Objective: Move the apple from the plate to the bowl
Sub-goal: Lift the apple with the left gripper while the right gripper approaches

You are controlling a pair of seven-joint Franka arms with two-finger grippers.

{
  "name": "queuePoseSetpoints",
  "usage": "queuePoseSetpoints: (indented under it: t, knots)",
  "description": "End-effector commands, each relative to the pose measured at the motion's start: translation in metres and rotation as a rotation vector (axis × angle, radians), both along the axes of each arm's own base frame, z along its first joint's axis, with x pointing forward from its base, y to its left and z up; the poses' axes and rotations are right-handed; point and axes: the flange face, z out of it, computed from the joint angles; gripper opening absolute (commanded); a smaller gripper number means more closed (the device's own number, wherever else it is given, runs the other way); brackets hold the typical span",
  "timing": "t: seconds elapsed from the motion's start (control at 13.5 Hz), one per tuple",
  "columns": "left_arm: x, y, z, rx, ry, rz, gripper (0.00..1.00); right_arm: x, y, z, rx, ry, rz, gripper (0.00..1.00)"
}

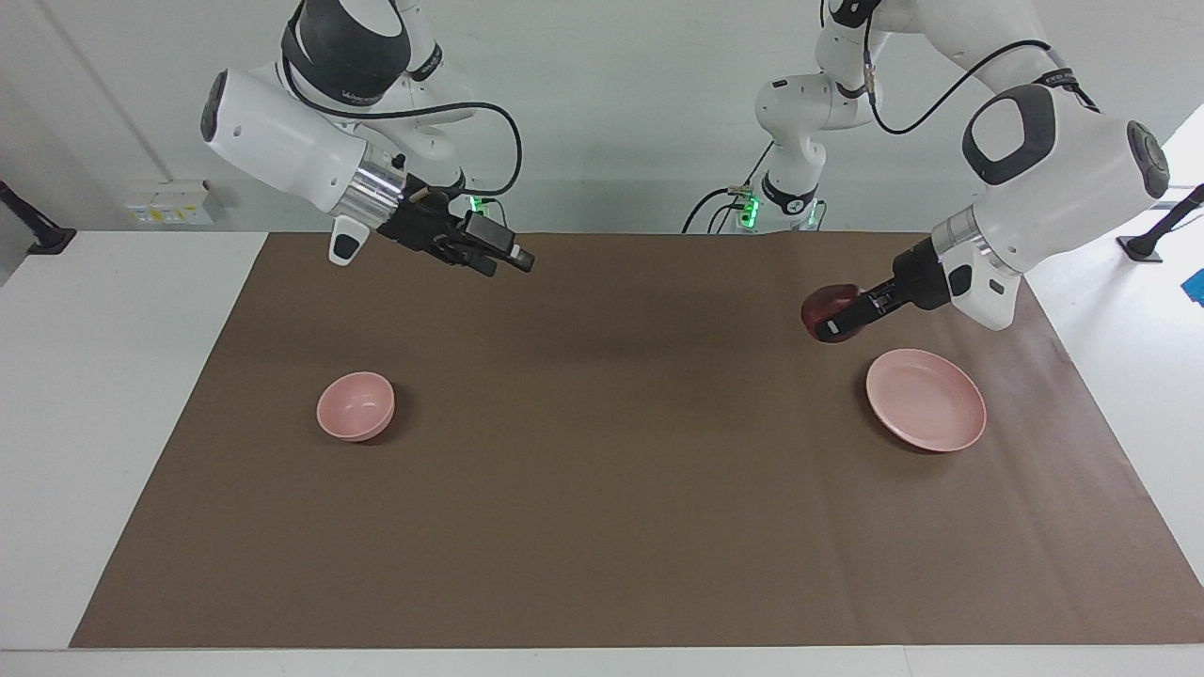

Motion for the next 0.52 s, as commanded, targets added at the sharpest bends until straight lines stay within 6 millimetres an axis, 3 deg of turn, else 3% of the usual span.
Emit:
queuePoseSetpoints:
  t: [0.0, 0.15, 0.45]
  knots:
    - [-0.021, -0.039, 0.011, -0.088, 0.097, 0.025, 0.00, 0.003, 0.030, -0.004, 0.085, -0.052, 0.001, 1.00]
    - [-0.032, -0.074, 0.016, -0.112, 0.177, 0.073, 0.00, 0.000, 0.047, -0.018, 0.148, -0.144, 0.025, 1.00]
    - [-0.049, -0.130, 0.032, -0.222, 0.323, 0.166, 0.00, -0.009, 0.053, -0.031, 0.237, -0.318, 0.130, 1.00]
